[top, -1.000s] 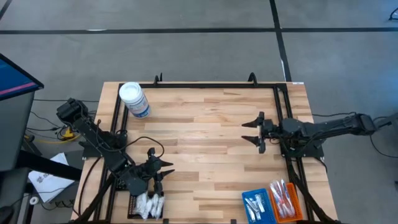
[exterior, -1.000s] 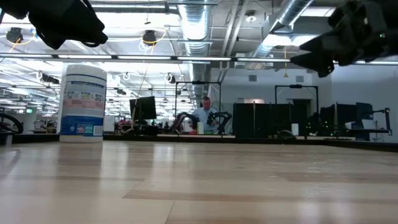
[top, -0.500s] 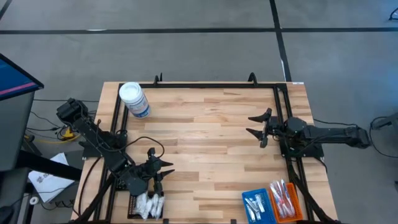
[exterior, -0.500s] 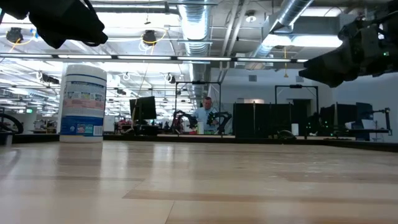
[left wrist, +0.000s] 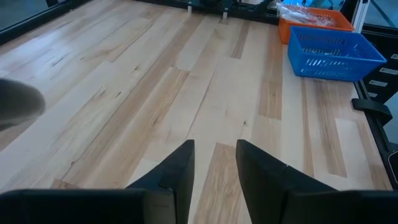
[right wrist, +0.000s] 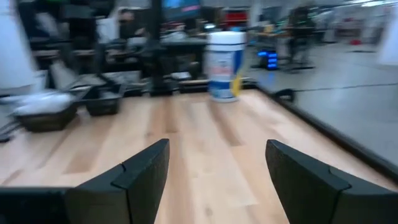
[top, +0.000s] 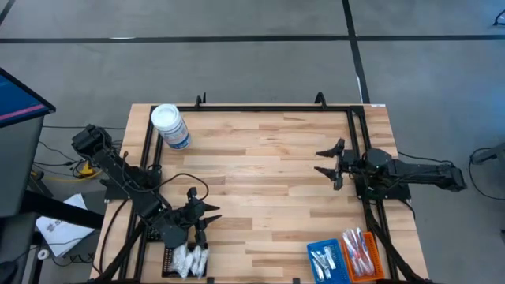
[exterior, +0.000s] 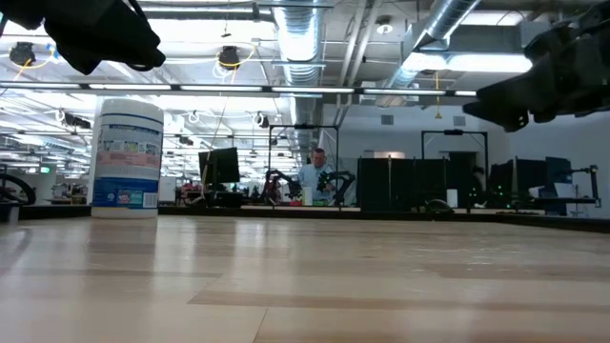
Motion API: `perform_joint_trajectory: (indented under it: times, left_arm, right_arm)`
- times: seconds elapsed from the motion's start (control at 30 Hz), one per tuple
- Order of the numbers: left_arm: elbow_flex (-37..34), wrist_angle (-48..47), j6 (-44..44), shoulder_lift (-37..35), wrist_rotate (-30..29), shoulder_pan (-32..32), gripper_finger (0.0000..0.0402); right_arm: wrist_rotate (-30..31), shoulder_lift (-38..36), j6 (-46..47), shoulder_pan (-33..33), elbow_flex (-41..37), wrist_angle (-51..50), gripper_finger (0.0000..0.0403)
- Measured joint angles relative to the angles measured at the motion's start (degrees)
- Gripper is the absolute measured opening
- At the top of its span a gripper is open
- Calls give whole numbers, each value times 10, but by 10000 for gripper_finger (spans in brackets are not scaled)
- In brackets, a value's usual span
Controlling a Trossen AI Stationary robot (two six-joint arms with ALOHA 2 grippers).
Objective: Pick & Place Travel size toiletries
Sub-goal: Return to Home Position
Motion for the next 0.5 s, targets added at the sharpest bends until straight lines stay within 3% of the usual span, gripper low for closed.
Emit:
perform_joint_trajectory:
  times: [0.13, 0.5]
  left_arm:
    - [0, 0, 0, 0, 0, 0, 114]
    - [0, 1, 0, 0, 0, 0, 114]
  right_arm:
    - [-36, 0, 4, 0, 0, -6, 260]
    - [-38, 6, 43, 0, 0, -7, 260]
